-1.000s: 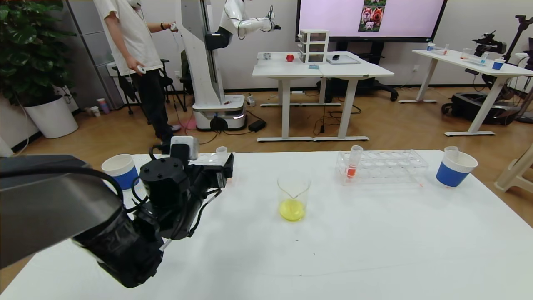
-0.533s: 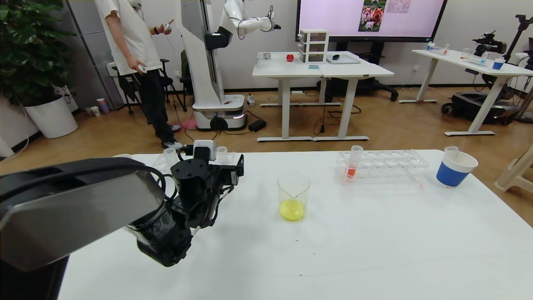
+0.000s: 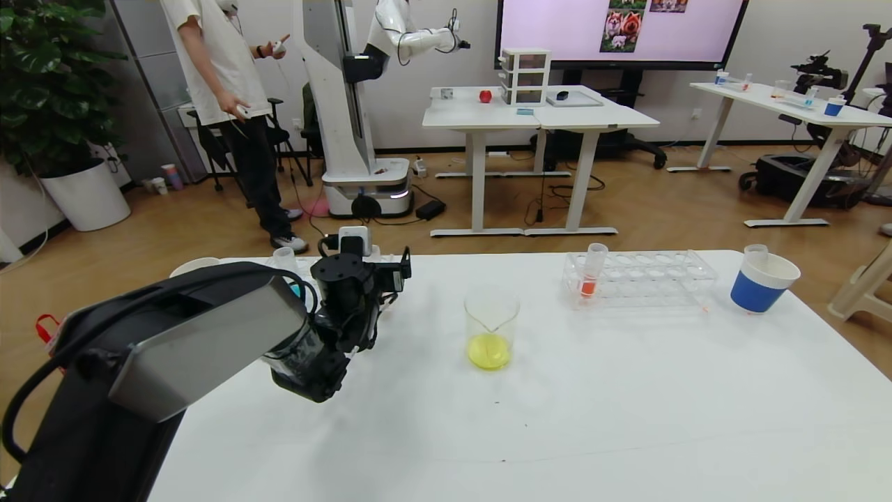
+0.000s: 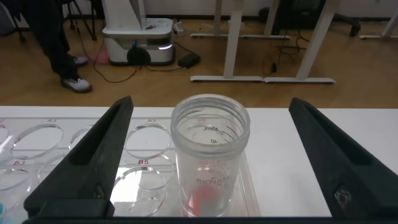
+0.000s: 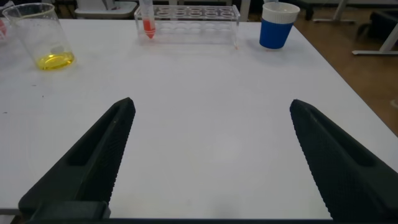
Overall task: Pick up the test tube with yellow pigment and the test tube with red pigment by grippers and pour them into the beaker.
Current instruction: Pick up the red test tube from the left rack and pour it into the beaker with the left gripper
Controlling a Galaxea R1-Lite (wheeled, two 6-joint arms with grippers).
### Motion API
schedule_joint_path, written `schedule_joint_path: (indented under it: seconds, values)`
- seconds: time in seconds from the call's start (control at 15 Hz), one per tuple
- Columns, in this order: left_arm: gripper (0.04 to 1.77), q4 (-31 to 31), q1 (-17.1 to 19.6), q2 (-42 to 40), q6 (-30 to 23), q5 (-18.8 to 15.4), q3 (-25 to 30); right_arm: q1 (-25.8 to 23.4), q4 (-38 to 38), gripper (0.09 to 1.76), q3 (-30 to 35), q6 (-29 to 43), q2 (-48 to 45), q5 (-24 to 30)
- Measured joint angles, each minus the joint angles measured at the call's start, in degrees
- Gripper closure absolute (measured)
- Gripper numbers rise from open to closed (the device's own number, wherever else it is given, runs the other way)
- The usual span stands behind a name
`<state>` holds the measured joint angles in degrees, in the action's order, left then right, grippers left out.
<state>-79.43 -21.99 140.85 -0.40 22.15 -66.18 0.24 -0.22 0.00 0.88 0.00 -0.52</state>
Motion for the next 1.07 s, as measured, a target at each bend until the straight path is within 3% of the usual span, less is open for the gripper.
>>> schedule_joint_path:
  seconds: [0.53, 0.6, 0.67, 0.73, 0.8, 0.87, 0.93, 1.0, 1.07]
  values:
    - [0.10, -1.0, 0.6, 1.4, -0.6, 0.0, -1.3, 0.0, 0.0, 0.11, 0.0, 0.0, 0.0, 0.0]
    - [0.27, -1.0, 0.6, 1.4, -0.6, 0.0, -1.3, 0.0, 0.0, 0.11, 0.0, 0.0, 0.0, 0.0]
    - [0.58, -1.2, 0.6, 1.3, -0.6, -0.1, -1.3, 0.0, 0.0, 0.11, 0.0, 0.0, 0.0, 0.0]
    - [1.07, -1.4, 0.7, 1.3, -0.6, -0.2, -1.3, 0.0, 0.0, 0.11, 0.0, 0.0, 0.0, 0.0]
    - [1.36, -1.5, 0.7, 1.3, -0.6, -0.1, -1.3, 0.0, 0.0, 0.11, 0.0, 0.0, 0.0, 0.0]
    - [1.34, -1.5, 0.7, 1.3, -0.6, -0.1, -1.3, 0.0, 0.0, 0.11, 0.0, 0.0, 0.0, 0.0]
    - [1.18, -1.5, 0.7, 1.3, -0.6, -0.2, -1.3, 0.0, 0.0, 0.11, 0.0, 0.0, 0.0, 0.0]
    - [1.28, -1.5, 0.7, 1.3, -0.6, -0.2, -1.3, 0.0, 0.0, 0.11, 0.0, 0.0, 0.0, 0.0]
    - [1.27, -1.6, 0.7, 1.3, -0.6, -0.2, -1.3, 0.0, 0.0, 0.11, 0.0, 0.0, 0.0, 0.0]
